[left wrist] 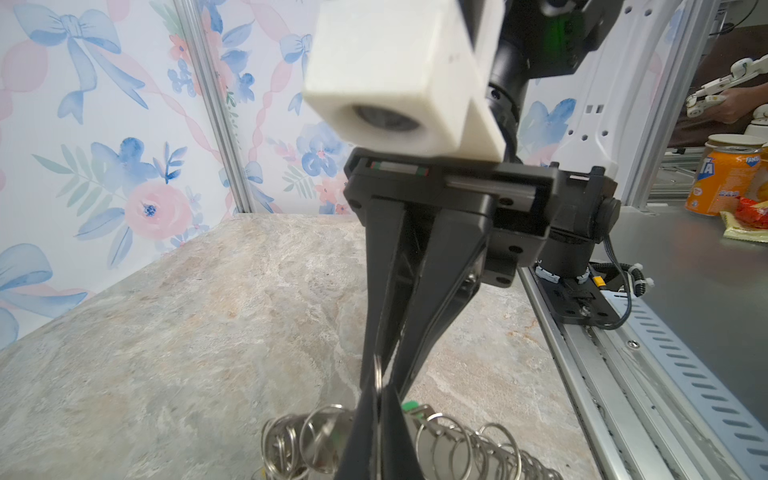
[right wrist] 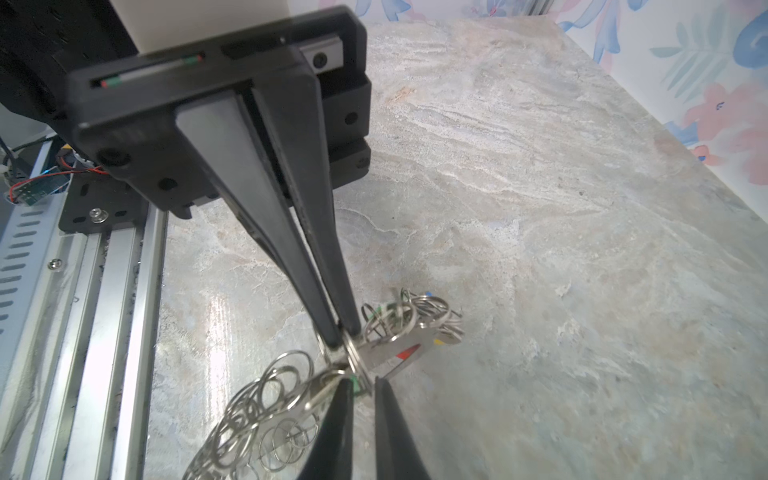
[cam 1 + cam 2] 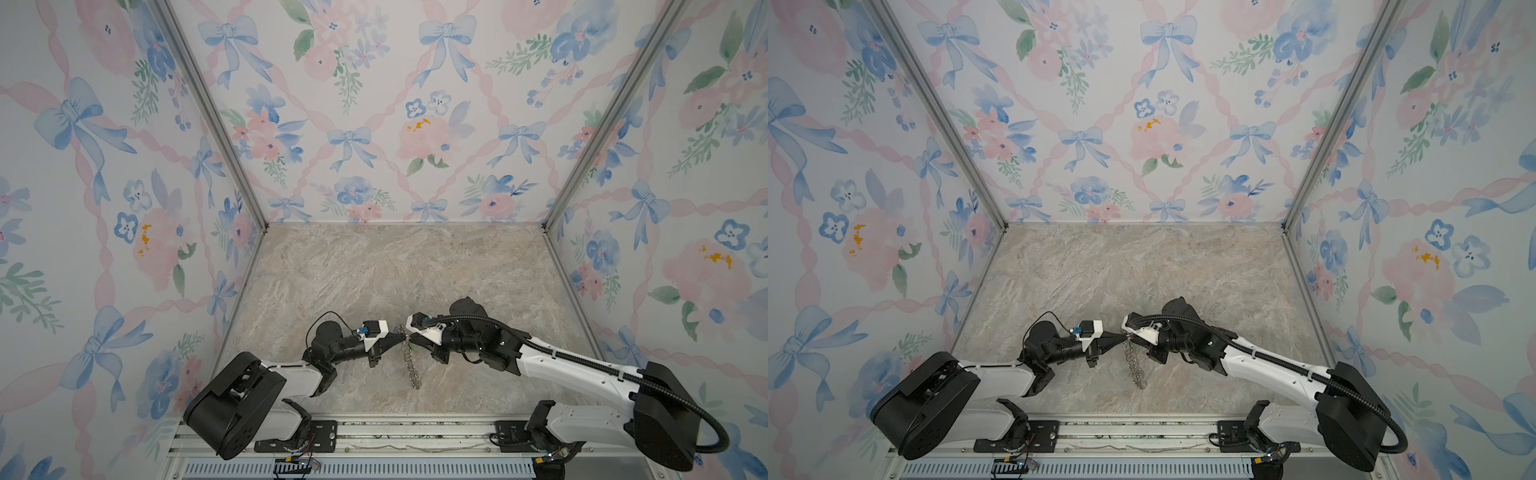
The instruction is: Put the keys on the keyring
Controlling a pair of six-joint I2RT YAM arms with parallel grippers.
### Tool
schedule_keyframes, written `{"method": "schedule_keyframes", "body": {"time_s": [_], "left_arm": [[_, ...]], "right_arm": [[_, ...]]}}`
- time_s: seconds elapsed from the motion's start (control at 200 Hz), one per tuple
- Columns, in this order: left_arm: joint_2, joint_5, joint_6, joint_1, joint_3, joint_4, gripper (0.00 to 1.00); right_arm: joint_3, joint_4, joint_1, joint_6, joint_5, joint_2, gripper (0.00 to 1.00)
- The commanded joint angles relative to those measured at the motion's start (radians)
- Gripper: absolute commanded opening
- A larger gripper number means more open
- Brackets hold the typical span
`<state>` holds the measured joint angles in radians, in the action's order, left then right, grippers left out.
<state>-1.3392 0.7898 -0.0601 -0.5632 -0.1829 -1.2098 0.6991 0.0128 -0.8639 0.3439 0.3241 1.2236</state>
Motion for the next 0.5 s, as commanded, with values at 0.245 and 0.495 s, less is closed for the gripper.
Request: {"method": "schedule_keyframes", "body": {"time_s": [0.245,0.495], "left_arm": [[-0.012,0.025,-0.016,-0.008,0.008,-0.040,0.00],[-0.026,0.077,-0.015,-0.011,0.001,-0.042,0.00]], "right_arm": [[-0.053,0.066,0.043,0.016,0.091,-0.064,0.15],[-0.052,0.109,0.045,0.022,0.123,-0.043,0.14]]}}
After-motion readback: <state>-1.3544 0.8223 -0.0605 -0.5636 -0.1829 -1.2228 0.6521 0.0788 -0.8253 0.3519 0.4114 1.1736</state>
